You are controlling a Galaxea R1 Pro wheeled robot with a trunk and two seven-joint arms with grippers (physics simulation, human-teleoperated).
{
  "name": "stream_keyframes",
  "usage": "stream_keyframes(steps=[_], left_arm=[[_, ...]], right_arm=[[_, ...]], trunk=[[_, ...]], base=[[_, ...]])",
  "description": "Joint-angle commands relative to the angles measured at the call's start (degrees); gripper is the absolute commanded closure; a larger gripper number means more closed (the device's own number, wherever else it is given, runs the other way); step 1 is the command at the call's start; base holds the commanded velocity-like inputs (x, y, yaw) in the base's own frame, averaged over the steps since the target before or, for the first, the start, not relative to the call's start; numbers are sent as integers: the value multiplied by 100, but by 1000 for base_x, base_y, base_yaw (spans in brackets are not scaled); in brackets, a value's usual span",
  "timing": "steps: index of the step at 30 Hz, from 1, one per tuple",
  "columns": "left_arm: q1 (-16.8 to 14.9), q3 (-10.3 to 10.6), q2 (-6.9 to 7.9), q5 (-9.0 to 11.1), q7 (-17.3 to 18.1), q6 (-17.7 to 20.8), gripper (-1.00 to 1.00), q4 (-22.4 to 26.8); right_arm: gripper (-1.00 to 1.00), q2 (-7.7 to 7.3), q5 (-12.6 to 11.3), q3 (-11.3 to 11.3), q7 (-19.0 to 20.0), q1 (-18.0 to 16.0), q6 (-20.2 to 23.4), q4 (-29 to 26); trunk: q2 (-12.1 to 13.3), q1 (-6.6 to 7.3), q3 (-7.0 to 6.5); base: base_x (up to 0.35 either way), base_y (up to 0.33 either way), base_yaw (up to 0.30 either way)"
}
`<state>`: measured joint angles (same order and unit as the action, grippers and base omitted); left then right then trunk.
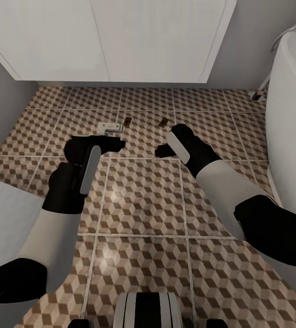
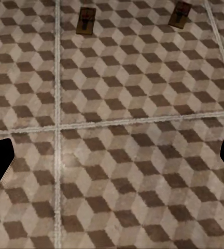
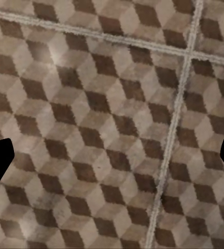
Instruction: Take the four mousetraps from the cabinet in the bathroom and place them on the bathroom floor. Make sure all four end up on the same floor surface, and ensure that at least two of them are either under or directly next to the same bathroom sink.
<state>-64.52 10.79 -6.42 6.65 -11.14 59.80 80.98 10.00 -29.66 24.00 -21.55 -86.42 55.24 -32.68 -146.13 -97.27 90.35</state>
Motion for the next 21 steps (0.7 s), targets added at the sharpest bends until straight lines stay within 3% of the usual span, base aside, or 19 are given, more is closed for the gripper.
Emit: stream_keyframes(steps=[1, 21], left_arm=[[-3, 3, 0, 60, -59, 20, -100, 4], [8, 5, 6, 56, -61, 20, -100, -19]], right_arm=[[-100, 0, -53, 14, -54, 24, 12, -21], [-100, 0, -52, 34, -65, 340, 13, -468]], trunk=[[0, 3, -19], [27, 54, -532]], base=[[0, 0, 0], [0, 0, 0]])
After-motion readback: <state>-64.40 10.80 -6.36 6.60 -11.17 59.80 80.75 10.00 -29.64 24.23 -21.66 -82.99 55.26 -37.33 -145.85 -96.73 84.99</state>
